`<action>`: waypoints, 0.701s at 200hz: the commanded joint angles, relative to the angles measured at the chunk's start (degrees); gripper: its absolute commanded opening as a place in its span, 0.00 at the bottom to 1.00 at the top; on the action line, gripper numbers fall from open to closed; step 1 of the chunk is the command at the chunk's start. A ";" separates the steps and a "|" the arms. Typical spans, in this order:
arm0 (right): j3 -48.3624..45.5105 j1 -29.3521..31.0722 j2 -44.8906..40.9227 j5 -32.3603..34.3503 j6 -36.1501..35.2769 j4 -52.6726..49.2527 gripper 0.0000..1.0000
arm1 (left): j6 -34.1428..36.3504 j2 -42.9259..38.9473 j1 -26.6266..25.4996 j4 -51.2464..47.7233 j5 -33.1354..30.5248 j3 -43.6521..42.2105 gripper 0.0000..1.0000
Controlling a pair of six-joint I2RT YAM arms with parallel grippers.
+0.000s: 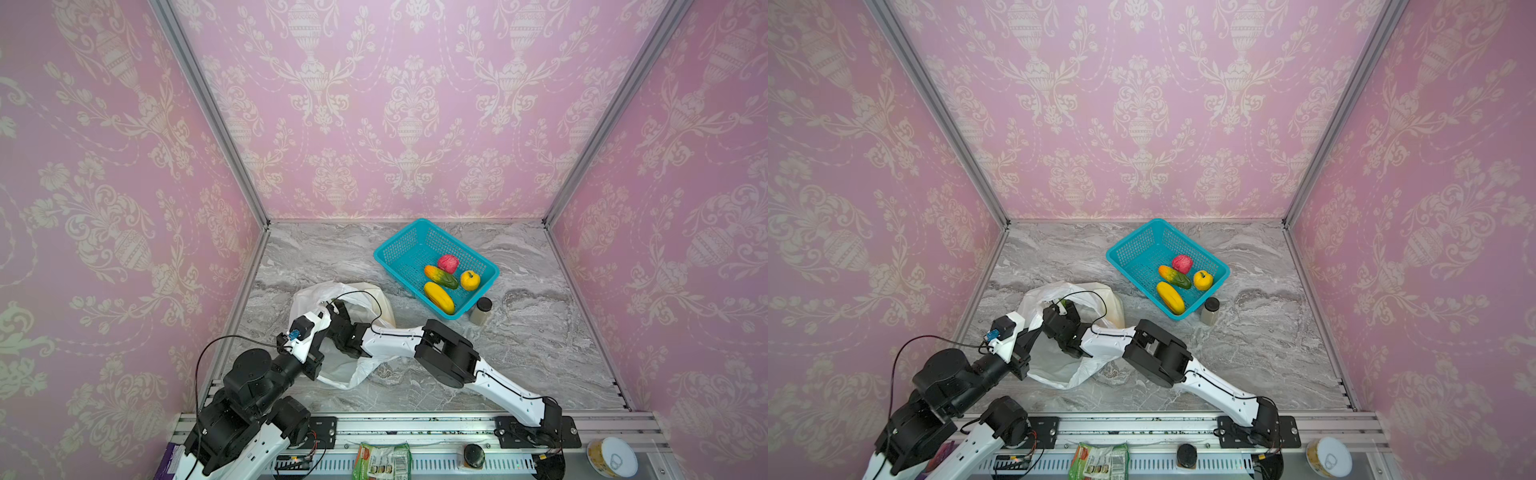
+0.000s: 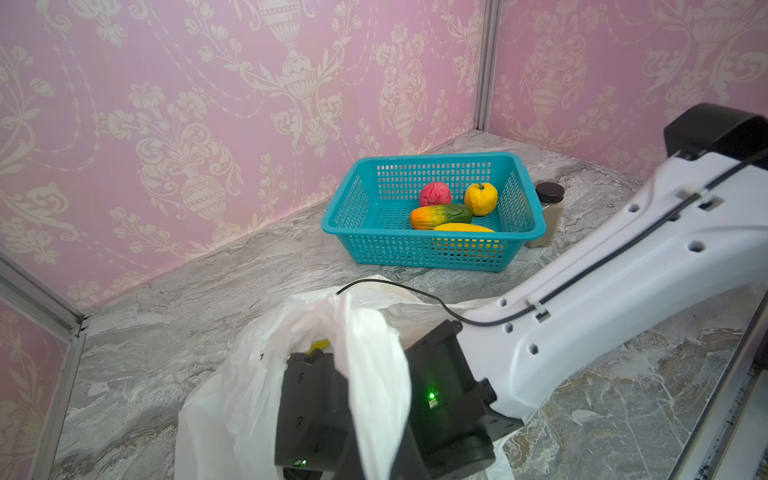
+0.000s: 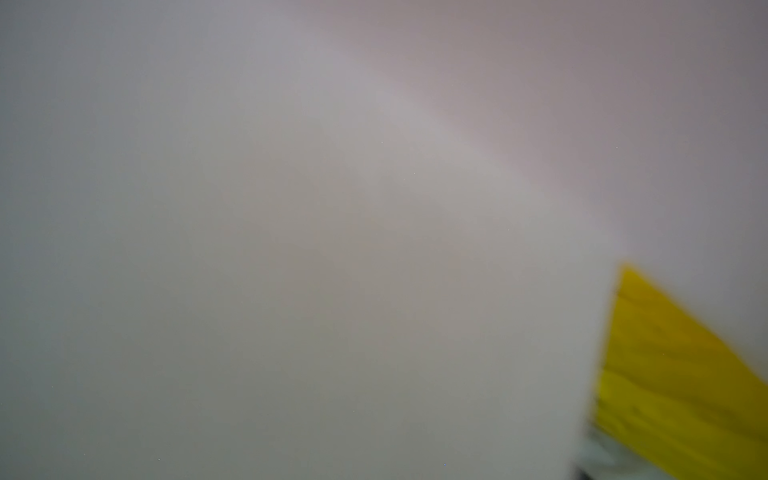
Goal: Untie the knot of the plastic bag and take out the fruit
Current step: 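Lower the right gripper toward the green fruit inside the bag, then grasp the green fruit with the right gripper and lift it out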
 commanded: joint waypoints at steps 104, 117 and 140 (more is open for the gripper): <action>-37.19 -0.30 -26.16 -4.86 1.23 26.69 0.56 | -0.26 1.78 1.36 -0.69 -1.33 -0.31 0.00; -39.96 -0.37 -27.63 -7.87 1.28 29.10 0.56 | -0.26 1.95 1.43 -0.59 -1.37 -0.38 0.00; -46.20 -0.37 -30.55 -16.97 -0.42 35.86 0.56 | -0.18 2.45 1.54 -0.67 -1.30 -0.20 0.00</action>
